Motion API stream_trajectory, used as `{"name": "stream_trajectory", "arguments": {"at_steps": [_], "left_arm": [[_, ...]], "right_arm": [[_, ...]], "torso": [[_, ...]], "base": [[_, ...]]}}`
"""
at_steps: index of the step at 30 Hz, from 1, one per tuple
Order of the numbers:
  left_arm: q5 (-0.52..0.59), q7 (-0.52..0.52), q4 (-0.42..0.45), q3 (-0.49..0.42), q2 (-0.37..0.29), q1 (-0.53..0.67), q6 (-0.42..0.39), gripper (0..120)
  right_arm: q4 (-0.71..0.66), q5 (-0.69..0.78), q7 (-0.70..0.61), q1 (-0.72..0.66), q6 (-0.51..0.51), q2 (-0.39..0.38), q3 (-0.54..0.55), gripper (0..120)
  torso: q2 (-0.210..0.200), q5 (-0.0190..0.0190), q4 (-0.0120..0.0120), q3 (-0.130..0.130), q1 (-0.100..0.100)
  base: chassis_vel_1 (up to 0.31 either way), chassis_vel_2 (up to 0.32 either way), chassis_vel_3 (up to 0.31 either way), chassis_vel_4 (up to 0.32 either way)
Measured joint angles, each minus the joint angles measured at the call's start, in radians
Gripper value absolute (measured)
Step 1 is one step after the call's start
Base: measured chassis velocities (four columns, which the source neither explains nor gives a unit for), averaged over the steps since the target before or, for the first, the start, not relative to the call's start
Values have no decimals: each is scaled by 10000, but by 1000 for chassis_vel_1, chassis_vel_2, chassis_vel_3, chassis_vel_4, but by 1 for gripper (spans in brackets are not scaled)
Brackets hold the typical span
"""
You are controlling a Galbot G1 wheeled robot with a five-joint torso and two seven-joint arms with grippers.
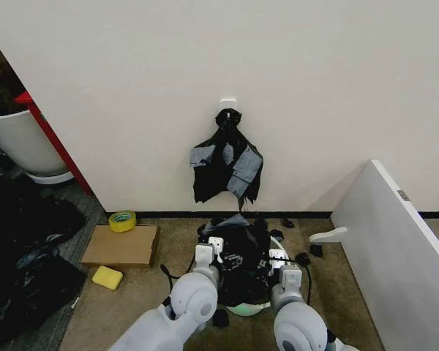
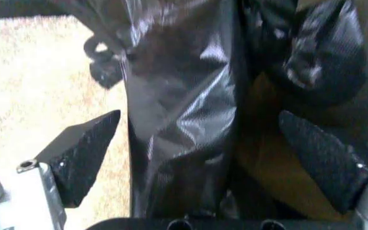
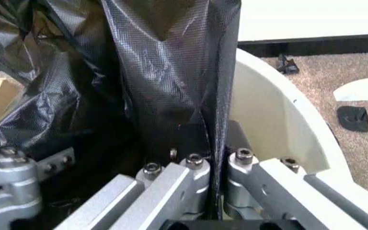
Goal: Place the garbage bag over the trash bin.
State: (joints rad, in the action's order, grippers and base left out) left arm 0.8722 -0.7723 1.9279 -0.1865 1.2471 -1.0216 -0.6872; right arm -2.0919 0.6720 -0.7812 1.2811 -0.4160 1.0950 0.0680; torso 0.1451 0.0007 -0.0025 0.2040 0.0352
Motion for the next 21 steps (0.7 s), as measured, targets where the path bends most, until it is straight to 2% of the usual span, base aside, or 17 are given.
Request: {"name": "stream_trajectory", "arguments": {"at_steps": [7, 12, 14, 20, 21], "left_arm": [[185, -210, -448, 69, 149, 174, -280, 81], [149, -168, -1030, 105, 302, 267, -279, 57], [138, -163, -1074, 113, 322, 274, -273, 55], [155, -140, -1133, 253, 315, 198, -261, 29], [155, -140, -1133, 253, 315, 198, -261, 29]], "right_arm": [[-23, 19, 0, 6, -22, 9, 23, 0], [-64, 25, 0, 17, -25, 54, 40, 0], [-71, 25, 1, 26, -25, 55, 41, 0], [-107, -8, 20, 106, -17, 52, 46, 0], [-107, -8, 20, 106, -17, 52, 46, 0]], "torso": [[0, 0, 0, 0, 0], [0, -1, 0, 0, 0], [0, -1, 0, 0, 0], [1, 0, 0, -1, 0], [1, 0, 0, -1, 0]], "base": [[0, 0, 0, 0], [0, 0, 0, 0], [0, 0, 0, 0], [0, 0, 0, 0], [0, 0, 0, 0]]}}
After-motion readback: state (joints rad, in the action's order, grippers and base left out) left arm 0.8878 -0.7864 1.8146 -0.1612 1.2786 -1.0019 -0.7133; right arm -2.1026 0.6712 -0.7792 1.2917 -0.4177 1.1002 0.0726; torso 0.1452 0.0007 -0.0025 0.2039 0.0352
